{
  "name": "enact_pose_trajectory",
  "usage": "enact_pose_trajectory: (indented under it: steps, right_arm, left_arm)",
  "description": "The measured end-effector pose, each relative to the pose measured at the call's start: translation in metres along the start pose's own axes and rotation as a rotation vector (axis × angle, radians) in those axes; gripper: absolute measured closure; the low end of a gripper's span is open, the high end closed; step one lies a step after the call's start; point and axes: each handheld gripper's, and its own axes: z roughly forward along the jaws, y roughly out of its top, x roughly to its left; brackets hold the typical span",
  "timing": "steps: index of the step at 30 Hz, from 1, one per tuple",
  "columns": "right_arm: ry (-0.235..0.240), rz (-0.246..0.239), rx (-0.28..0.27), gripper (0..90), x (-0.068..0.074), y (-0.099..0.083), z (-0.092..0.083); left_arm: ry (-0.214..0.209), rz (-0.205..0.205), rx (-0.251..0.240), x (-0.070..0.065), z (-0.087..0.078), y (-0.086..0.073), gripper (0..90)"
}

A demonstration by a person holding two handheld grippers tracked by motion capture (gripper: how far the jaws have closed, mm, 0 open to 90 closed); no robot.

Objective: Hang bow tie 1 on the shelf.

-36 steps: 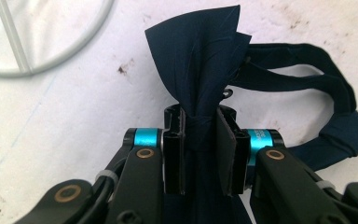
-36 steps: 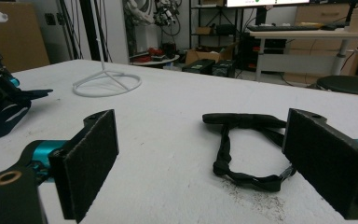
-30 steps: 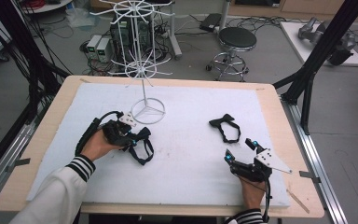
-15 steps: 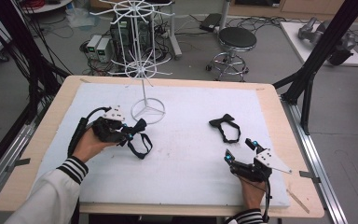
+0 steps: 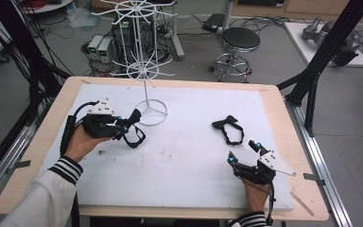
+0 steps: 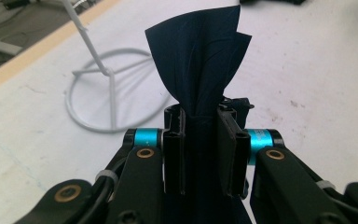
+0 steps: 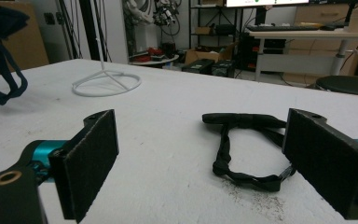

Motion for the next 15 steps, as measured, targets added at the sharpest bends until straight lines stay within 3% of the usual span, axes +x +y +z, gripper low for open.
enact_pose_trajectory:
  steps: [15]
  right_arm:
    - [-0.003,-0.004,-0.002,10.0,0.0,0.0,0.0]
  left_arm:
    - [0.05,-0.015,-0.12,0.009,-0.027,0.012,74.1]
